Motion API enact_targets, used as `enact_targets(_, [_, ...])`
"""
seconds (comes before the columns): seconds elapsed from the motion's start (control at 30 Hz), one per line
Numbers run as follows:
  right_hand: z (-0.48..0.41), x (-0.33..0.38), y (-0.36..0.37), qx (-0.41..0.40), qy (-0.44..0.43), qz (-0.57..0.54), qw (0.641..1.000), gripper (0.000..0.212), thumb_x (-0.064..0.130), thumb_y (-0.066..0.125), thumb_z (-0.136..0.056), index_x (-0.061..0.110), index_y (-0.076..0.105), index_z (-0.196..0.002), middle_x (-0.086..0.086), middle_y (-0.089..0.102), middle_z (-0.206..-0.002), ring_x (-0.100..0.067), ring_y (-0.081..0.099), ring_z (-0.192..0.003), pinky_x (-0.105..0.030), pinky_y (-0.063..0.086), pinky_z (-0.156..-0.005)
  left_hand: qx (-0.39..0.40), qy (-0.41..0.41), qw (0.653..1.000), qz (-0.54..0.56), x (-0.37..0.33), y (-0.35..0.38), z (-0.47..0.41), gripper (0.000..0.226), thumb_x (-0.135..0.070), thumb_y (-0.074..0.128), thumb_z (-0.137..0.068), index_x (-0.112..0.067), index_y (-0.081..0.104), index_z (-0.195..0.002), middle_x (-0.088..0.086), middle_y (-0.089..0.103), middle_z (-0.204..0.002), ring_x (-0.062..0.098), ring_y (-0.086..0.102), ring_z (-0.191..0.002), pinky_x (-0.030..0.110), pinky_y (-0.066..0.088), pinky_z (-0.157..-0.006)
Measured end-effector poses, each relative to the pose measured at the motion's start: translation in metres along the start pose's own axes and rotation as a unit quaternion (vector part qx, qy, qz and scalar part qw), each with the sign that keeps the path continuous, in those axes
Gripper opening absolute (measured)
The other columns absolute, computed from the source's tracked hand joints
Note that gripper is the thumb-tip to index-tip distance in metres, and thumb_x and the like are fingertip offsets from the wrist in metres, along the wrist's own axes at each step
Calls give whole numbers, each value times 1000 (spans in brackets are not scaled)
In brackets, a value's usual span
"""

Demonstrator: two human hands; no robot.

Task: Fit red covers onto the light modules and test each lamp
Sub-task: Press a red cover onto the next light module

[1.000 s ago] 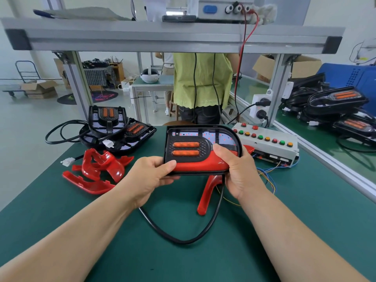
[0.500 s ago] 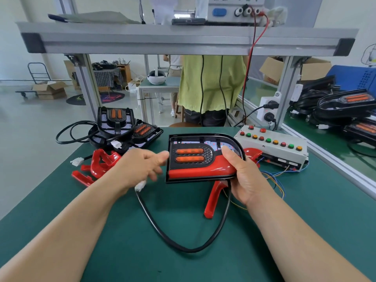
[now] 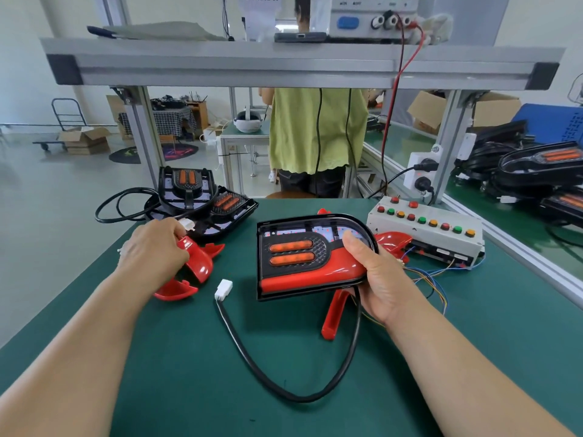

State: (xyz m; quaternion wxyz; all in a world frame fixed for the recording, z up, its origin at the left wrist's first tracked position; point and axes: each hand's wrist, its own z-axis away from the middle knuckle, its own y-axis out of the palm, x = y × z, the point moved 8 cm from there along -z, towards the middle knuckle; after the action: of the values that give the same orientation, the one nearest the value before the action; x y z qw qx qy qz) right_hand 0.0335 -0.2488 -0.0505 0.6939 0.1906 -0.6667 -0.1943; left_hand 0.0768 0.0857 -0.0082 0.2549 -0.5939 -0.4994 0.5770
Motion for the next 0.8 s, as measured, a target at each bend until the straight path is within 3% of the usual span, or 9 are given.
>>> enact_targets(0.07, [0,0,1,10,-3,6,1000,53,22,74,-75,7,65,-124,-18,72,-115,-31,71,-97,-46,58,-88,-13,6,1000,-17,0,1,2,15,-12,69,-79,-24,67,-86,1,63,-96,29,59,-96,42,49,-79])
enact_targets(0.13, [1,0,2,14,-5,11,1000,54,22,74,-75,6,64,-126,-18,72,-116,-33,70,-102,-47,57,-91,-21,36,999,-17,-5,2,3,16,-13,69,-80,-25,65,-69,1,60,-89,31,58,-93,40,46,-76])
enact_targets(0.27, [-1,-1,1,12,-6,14,1000,57,24,75,-74,7,64,-126,-18,72,-116,-33,69,-103,-46,58,-91,-39,189,976,102,-44,-4,14,19,-20,74,-79,-32,63,-69,-14,56,-95,15,52,-98,40,41,-90])
enact_targets(0.37, [-2,0,-1,8,-8,5,1000,56,24,76,-72,7,65,-125,-19,72,-116,-31,71,-97,-43,61,-85,26,261,958,120,-70,17,30,19,-23,76,-80,-33,62,-71,-18,59,-95,6,55,-95,31,42,-88])
enact_targets(0.47, [-2,1,-3,6,-11,-12,1000,57,21,76,-72,6,64,-126,-19,73,-113,-29,73,-90,-40,62,-75,92,229,961,123,-64,39,33,15,-31,80,-81,-36,66,-78,-16,66,-83,-1,60,-82,27,47,-76])
enact_targets(0.53, [-3,1,-4,7,-9,-11,1000,59,21,76,-72,6,63,-127,-19,73,-113,-29,73,-89,-41,63,-76,119,217,959,136,-59,43,31,19,-28,83,-79,-36,70,-90,-19,69,-89,-5,62,-87,24,49,-81])
enact_targets(0.67, [-3,1,-4,7,-9,-5,1000,61,23,76,-73,5,62,-129,-20,72,-116,-31,71,-95,-42,62,-81,154,222,958,94,-52,30,23,53,-26,87,-72,-39,66,-119,-29,58,-112,-4,55,-107,23,40,-96])
enact_targets(0.8, [-5,1,-5,10,-8,2,1000,58,27,75,-74,5,63,-127,-18,73,-112,-28,74,-89,-39,62,-75,158,207,965,31,-26,13,10,47,-19,87,-65,-49,68,-96,-20,63,-98,8,60,-97,43,47,-94])
